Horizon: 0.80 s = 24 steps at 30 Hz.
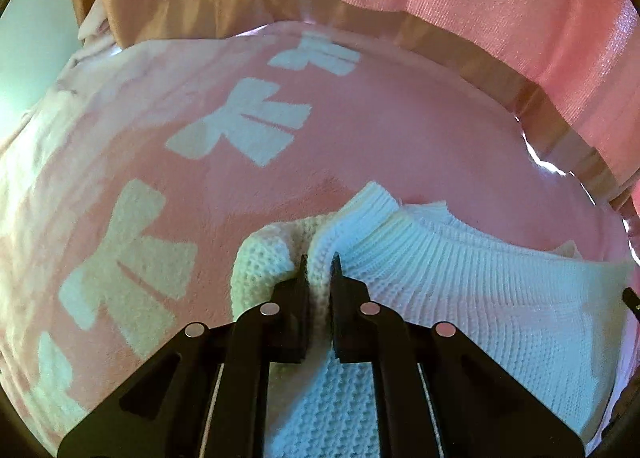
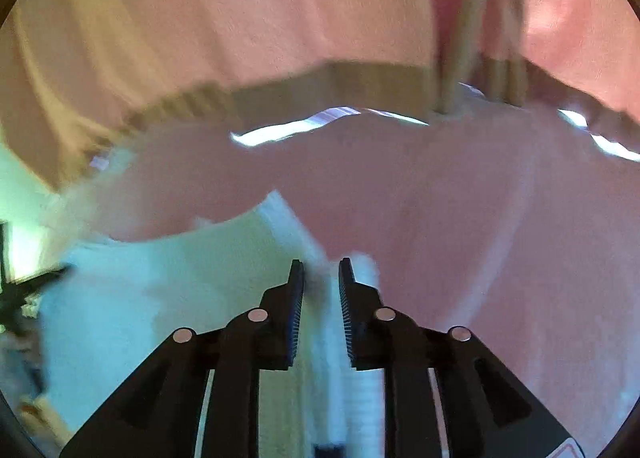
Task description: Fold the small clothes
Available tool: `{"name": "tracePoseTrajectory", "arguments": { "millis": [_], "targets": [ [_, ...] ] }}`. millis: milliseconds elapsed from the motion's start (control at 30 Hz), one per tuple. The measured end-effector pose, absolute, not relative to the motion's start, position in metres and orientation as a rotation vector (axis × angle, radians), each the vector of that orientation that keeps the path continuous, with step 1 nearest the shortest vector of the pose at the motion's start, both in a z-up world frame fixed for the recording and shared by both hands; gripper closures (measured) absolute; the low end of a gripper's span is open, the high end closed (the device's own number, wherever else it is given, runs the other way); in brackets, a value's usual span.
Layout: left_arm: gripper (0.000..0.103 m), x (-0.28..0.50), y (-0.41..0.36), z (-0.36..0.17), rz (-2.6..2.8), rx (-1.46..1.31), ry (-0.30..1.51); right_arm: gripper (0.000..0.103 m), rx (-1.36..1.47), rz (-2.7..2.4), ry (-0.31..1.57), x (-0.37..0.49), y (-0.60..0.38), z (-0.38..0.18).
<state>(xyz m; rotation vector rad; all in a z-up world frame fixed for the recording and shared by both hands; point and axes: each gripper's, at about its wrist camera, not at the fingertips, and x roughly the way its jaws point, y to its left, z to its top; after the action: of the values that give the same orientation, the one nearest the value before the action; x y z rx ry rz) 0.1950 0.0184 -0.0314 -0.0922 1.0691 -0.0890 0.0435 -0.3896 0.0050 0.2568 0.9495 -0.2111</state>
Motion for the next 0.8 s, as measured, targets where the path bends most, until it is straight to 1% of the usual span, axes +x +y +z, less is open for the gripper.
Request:
{"name": "tracePoseTrajectory", "arguments": {
  "millis": [100,167,233,267,367,400,433,500,533,567,600,633,733,800],
  "targets": [
    [0.093,0.18,0.016,-0.007,-0.131,-0.12,1.033,0.082,0.331,-0.197,0.915,0.024,-0.392,0.02],
    [0.091,0.164,0.014,0.012,-0.168,-0.126,0.998,0.082,0.304,-0.143,0.857,0.003,-0.378,0.042],
    [0.091,0.143,0.009,0.025,-0.218,-0.103,0.977,0.083,0.273,-0.077,0.839,-0.019,-0.358,0.055],
    [0.091,0.133,0.007,0.027,-0.242,-0.098,0.973,0.086,0.255,-0.029,0.856,-0.028,-0.345,0.054],
    [0.091,0.118,-0.003,0.017,-0.261,-0.052,1.004,0.089,0.159,0.013,0.977,-0.033,-0.318,0.023],
    [0.09,0.115,-0.007,0.007,-0.25,-0.009,1.024,0.095,0.111,-0.019,1.047,-0.032,-0.317,0.004],
    [0.09,0.115,-0.007,-0.001,-0.23,0.024,1.044,0.096,0.08,-0.054,1.091,-0.033,-0.323,-0.013],
    [0.09,0.114,0.002,-0.017,-0.198,0.039,1.073,0.098,0.13,-0.048,1.057,-0.042,-0.342,-0.01],
    [0.09,0.114,0.009,-0.016,-0.2,0.011,1.058,0.099,0.135,-0.083,1.049,-0.044,-0.348,-0.006],
    [0.091,0.114,0.019,-0.012,-0.154,-0.001,1.047,0.103,0.153,-0.122,1.03,-0.05,-0.356,0.0],
    [0.093,0.113,0.024,-0.01,-0.134,-0.012,1.038,0.099,0.202,-0.129,1.011,-0.057,-0.363,0.007],
    [0.093,0.111,0.03,-0.006,-0.126,-0.033,1.029,0.097,0.227,-0.117,0.994,-0.061,-0.363,0.013],
    [0.092,0.094,0.032,0.003,-0.185,-0.105,1.027,0.097,0.22,-0.031,0.956,-0.072,-0.341,0.022],
    [0.091,0.075,0.018,-0.008,-0.232,-0.083,1.055,0.098,0.197,0.017,0.995,-0.072,-0.323,0.012]
  ]
}}
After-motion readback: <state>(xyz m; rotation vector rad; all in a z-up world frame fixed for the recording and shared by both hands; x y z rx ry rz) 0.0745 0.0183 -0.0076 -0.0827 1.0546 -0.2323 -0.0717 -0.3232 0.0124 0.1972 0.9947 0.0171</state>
